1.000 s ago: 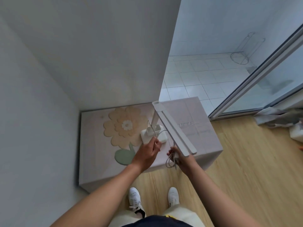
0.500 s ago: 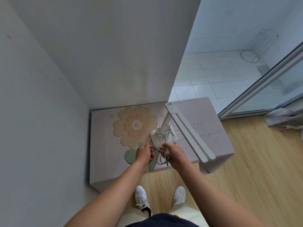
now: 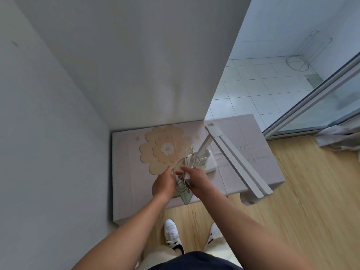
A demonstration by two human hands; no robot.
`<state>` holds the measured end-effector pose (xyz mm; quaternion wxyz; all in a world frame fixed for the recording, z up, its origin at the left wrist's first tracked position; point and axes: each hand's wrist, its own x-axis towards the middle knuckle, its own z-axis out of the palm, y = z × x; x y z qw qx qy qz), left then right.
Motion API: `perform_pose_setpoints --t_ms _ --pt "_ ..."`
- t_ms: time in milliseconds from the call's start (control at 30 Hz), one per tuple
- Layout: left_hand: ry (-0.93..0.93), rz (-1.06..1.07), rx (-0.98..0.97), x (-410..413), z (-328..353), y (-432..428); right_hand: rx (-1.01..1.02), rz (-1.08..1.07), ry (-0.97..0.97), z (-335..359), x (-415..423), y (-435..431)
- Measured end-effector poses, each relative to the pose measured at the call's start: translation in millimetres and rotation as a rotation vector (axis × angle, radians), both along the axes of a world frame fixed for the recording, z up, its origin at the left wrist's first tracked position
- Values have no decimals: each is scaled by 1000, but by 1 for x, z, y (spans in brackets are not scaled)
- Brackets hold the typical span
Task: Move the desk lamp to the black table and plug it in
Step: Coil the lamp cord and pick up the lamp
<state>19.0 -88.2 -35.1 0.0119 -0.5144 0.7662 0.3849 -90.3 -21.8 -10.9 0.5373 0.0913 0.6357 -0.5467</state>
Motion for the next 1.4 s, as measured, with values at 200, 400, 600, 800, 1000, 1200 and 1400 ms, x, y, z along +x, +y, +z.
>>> perform_pose_setpoints --t_ms 200,400,600,800,1000,1200,1400 --pt "255 165 453 -8 16 -22 131 138 244 1 1 -20" --pt "289 119 903 -34 51 -38 279 333 566 5 3 -25" --pt "160 115 729 -71 46 -39 338 462 696 11 -2 -27" --pt "47 12 515 -84 43 -46 217 632 741 14 -12 -24" --pt "56 43 514 -90 38 -58 81 548 567 15 -21 -6" --pt "152 128 479 -96 36 -70 228 219 663 24 -47 20" --pt "58 9 373 -100 48 -78 254 252 657 36 -69 -11"
